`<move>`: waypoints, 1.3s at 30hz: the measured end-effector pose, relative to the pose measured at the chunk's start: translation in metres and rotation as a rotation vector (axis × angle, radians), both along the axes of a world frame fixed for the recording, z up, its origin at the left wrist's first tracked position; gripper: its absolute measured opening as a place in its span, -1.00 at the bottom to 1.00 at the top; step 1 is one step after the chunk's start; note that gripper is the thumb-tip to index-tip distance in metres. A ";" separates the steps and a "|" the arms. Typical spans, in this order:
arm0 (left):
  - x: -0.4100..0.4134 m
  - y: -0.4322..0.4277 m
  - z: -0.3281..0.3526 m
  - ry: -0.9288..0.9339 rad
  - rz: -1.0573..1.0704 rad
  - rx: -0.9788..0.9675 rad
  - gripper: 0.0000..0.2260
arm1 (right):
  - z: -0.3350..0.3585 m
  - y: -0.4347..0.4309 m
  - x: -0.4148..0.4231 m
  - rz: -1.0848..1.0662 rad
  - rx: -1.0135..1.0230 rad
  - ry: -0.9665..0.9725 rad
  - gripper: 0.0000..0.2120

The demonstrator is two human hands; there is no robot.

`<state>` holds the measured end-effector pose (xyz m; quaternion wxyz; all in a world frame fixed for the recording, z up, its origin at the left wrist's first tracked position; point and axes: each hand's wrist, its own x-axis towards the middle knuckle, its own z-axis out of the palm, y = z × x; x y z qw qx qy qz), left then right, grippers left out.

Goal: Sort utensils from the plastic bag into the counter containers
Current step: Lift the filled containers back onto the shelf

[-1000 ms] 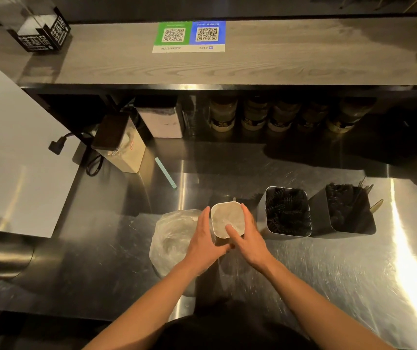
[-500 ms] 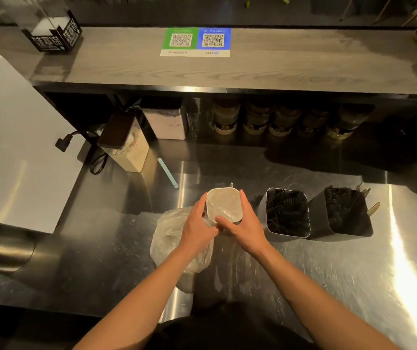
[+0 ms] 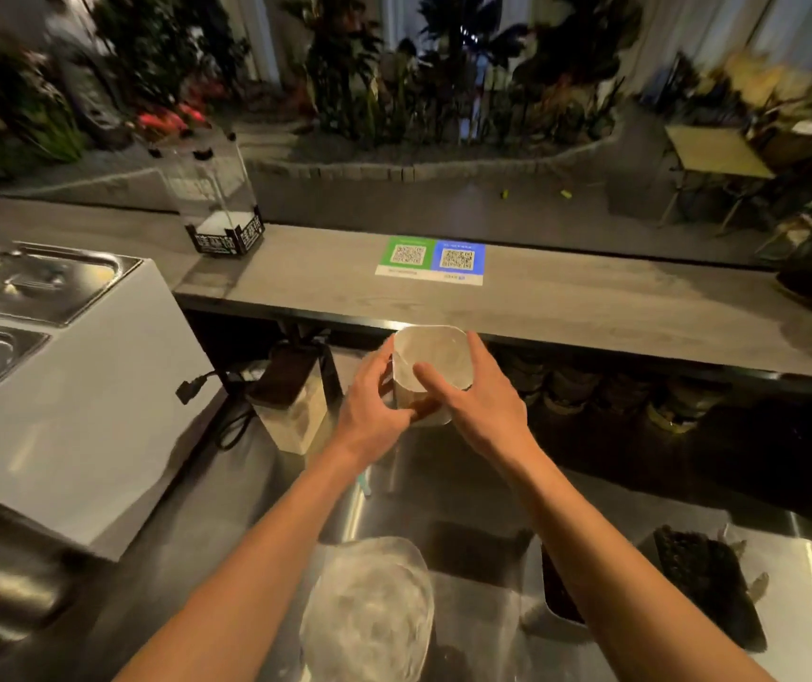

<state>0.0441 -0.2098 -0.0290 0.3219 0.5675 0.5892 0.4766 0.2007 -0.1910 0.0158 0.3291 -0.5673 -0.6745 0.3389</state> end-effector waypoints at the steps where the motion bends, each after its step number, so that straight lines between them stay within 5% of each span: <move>1: -0.005 0.010 0.011 -0.015 -0.004 0.027 -0.13 | 0.014 0.008 -0.004 0.013 0.019 0.022 -0.30; 6: -0.026 0.055 0.058 -0.066 -0.023 0.124 -0.31 | 0.060 0.055 -0.025 0.049 0.056 0.083 -0.27; 9: -0.037 0.079 0.070 -0.057 -0.012 0.133 -0.37 | 0.072 0.084 -0.040 0.077 0.074 0.109 -0.42; 20: -0.071 0.157 0.056 -0.050 -0.011 0.035 -0.41 | 0.055 0.171 -0.089 0.049 0.004 0.027 -0.45; 35: -0.080 0.197 0.022 -0.050 -0.013 -0.078 -0.26 | 0.026 0.206 -0.097 0.022 -0.052 0.111 -0.62; 39: -0.067 0.179 0.036 -0.003 0.080 0.018 -0.18 | 0.030 0.188 -0.082 -0.025 -0.085 0.198 -0.51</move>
